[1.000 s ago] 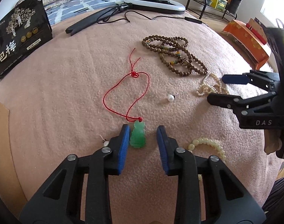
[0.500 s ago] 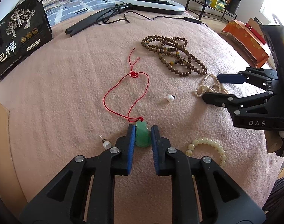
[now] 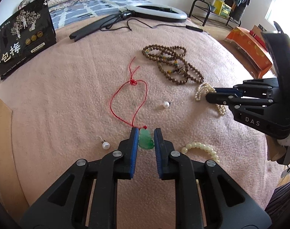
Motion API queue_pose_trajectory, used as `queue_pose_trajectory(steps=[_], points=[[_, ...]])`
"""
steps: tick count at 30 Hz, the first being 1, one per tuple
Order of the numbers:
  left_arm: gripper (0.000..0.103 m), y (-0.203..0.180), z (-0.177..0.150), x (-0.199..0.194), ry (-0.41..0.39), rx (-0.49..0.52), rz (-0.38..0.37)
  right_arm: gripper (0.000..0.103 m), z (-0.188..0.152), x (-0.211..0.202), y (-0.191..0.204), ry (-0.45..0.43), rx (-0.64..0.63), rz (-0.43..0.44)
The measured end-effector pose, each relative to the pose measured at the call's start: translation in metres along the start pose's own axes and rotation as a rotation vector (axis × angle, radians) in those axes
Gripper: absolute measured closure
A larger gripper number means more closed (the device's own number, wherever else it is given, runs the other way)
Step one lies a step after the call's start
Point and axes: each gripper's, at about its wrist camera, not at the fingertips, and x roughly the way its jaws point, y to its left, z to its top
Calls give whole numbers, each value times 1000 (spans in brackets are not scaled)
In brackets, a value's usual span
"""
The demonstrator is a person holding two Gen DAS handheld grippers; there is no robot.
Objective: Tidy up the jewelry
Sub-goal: 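Grasp the green jade pendant with the left tool while the right tool grasps the pearl necklace, then lift the pendant and pearl necklace and carry both toward the cardboard box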
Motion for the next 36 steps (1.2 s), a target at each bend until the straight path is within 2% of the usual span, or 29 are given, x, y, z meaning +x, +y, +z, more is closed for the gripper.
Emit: queue_pose_trajectory(steps=[13, 21, 31, 36], points=[[88, -4, 5, -53, -85, 1, -2, 96, 9, -51, -2, -119, 44, 14], [88, 0, 5, -90, -147, -43, -28, 96, 13, -84, 3, -192, 54, 30], [88, 5, -3, -138, -216, -72, -46, 96, 10, -117, 26, -245, 23, 44], [88, 17, -11, -166, -259, -91, -28, 96, 8, -130, 45, -265, -4, 57]])
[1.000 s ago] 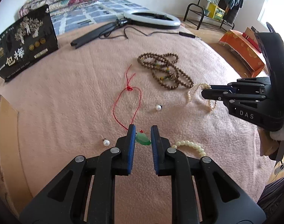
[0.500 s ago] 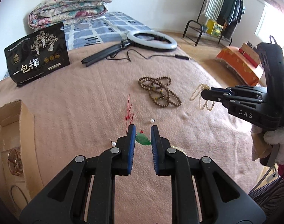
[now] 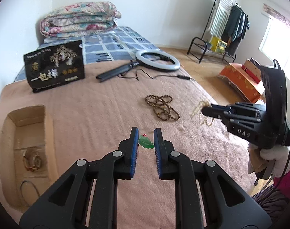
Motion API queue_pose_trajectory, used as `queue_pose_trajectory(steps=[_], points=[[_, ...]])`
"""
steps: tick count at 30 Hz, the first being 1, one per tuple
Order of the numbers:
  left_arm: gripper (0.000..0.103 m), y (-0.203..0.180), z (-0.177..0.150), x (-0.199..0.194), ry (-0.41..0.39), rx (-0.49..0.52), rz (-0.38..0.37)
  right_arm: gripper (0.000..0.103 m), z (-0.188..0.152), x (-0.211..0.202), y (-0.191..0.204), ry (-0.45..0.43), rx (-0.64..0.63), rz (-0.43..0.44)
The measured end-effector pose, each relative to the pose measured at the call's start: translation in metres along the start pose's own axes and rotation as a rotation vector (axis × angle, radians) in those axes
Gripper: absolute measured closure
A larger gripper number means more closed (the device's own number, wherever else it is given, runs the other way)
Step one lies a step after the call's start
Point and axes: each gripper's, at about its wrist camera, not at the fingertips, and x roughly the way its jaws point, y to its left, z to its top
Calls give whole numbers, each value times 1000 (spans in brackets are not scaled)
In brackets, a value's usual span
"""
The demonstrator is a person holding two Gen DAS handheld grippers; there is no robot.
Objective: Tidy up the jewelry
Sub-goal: 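Lift the pendant and pearl necklace and carry both toward the cardboard box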
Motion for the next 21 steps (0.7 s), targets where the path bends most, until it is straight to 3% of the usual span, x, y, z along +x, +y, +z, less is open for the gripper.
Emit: queue_pose_trajectory(steps=[11, 21], points=[[88, 35, -4, -59, -79, -35, 69, 96, 1, -12, 51, -13, -55, 72], [88, 84, -12, -116, -176, -87, 182, 96, 7, -8, 104, -13, -106, 155]])
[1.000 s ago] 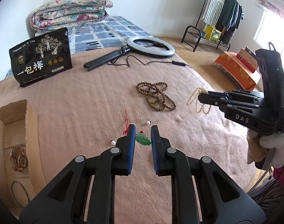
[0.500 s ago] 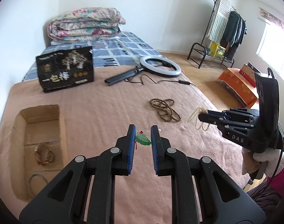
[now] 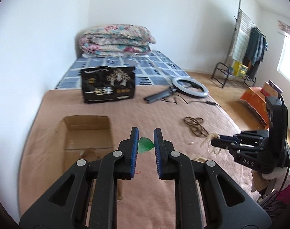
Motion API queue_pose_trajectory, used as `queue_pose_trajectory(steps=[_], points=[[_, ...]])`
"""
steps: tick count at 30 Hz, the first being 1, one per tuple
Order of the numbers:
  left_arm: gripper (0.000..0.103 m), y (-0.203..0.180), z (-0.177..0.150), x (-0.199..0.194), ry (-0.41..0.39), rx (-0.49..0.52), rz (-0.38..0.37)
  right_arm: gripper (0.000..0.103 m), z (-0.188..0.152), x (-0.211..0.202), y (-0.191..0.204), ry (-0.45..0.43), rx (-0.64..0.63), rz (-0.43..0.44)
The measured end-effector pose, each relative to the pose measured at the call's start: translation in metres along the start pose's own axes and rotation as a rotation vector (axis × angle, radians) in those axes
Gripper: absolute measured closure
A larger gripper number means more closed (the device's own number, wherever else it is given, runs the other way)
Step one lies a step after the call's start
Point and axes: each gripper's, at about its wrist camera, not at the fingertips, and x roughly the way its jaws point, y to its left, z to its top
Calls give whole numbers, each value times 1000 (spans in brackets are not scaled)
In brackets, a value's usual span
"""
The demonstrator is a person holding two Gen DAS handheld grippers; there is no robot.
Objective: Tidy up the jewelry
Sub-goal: 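Lift the pendant and pearl necklace and carry both toward the cardboard box, then lower the pendant and necklace into the box and open both tools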
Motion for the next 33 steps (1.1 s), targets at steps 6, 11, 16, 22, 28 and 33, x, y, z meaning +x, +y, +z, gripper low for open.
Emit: queue_pose_trajectory(steps=[6, 11, 16, 22, 28, 33], points=[[88, 32, -1, -16, -26, -34, 62, 96, 9, 9, 27, 1, -25, 52], [88, 56, -5, -19, -26, -65, 101, 96, 16, 18, 54, 5, -47, 97], [88, 73, -6, -17, -26, -86, 127, 96, 19, 29, 84, 16, -82, 142], [88, 91, 0, -8, -20, -101, 139, 96, 23, 45, 111, 35, -117, 180], [88, 108, 3, 11, 6, -116, 146, 96, 25, 65, 128, 61, -131, 204], [88, 121, 0, 32, 37, -136, 165, 96, 24, 86, 138, 91, -125, 220]])
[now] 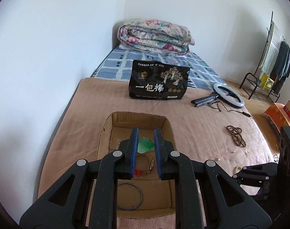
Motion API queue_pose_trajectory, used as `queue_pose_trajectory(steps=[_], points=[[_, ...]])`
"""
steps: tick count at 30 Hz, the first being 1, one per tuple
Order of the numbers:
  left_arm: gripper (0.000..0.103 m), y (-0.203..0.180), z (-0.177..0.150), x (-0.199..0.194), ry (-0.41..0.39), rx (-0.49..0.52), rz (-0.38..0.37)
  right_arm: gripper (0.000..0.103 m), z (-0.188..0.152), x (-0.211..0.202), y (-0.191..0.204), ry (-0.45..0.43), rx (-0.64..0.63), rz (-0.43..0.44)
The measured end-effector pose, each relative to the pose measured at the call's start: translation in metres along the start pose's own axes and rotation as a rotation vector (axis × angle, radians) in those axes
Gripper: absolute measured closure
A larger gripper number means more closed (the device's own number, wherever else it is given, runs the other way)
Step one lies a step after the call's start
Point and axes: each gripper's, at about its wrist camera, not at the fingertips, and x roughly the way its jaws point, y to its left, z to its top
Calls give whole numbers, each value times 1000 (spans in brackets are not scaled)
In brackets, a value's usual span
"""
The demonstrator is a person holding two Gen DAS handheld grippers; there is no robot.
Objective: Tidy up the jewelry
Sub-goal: 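Lower the pendant and necklace into the box and open both tools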
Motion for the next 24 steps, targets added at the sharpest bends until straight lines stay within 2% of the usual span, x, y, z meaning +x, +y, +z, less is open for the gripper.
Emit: queue_pose_trajectory(steps=[12, 24], points=[[88, 19, -18, 44, 91, -24, 22, 96, -2, 42, -2, 58, 24, 1], [88, 22, -27, 57, 136, -25, 31, 96, -8, 58, -3, 86, 12, 5]])
